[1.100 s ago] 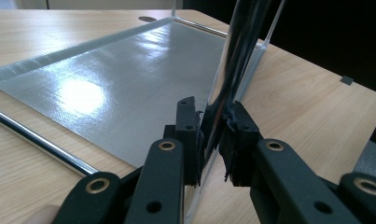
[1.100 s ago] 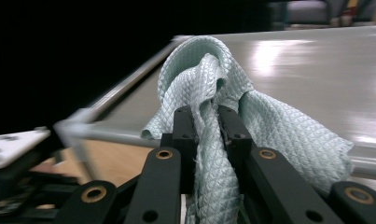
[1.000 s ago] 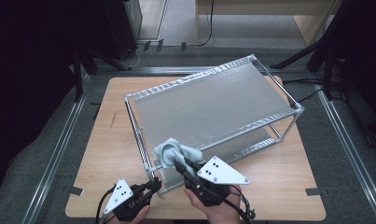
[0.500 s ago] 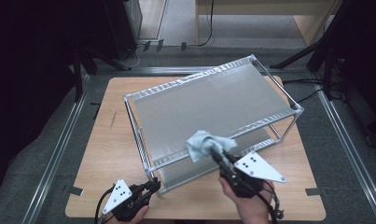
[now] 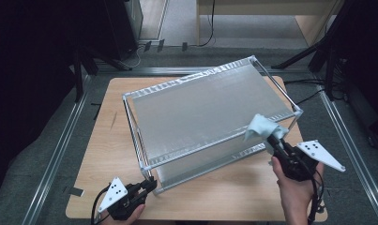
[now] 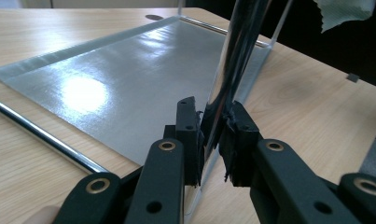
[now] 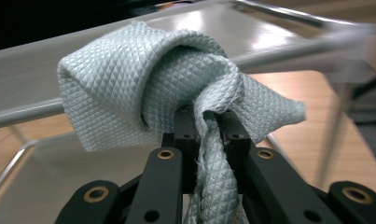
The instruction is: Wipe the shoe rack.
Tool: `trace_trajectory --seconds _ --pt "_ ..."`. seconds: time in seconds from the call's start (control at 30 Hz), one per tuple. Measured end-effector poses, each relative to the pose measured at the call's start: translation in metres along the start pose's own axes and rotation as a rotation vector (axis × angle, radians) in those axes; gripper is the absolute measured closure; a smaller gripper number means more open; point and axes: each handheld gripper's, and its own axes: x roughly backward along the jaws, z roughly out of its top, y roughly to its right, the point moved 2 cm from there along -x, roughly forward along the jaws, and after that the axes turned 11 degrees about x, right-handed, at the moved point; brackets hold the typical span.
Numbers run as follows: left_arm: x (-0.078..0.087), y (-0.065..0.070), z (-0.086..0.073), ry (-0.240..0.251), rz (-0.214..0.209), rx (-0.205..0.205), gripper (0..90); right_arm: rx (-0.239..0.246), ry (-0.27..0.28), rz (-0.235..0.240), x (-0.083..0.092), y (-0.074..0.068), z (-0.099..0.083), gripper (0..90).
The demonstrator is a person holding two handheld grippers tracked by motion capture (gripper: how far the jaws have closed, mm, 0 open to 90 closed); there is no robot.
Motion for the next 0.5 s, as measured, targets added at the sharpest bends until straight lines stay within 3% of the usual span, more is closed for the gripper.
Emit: trace_trajectory --seconds 0.1,0.2,0.27,0.33,0.43,0.5 --pt "0.003 -0.006 0.001 0.006 0.018 0.011 78.3 -0.013 -0.027 -0.064 -0.003 0.019 -0.008 80.6" --pt "0.006 -0.013 0.003 0.015 0.039 0.028 78.1 -0.028 -0.073 -0.091 -0.01 0.028 -0.021 80.8" --pt "0.007 -0.016 0.004 0.017 0.045 0.038 77.7 -0.002 -0.146 -0.104 -0.027 0.029 -0.04 80.7" --pt "0.008 -0.018 0.004 0.019 0.048 0.053 77.4 0.022 -0.173 -0.11 -0.033 0.029 -0.047 80.7" --pt "0.011 -0.018 0.006 0.041 0.028 0.078 73.0 0.067 -0.265 -0.104 -0.056 0.025 -0.069 81.6" --pt "0.013 -0.018 0.008 0.063 0.019 0.076 72.2 0.071 -0.274 -0.104 -0.06 0.024 -0.071 81.6"
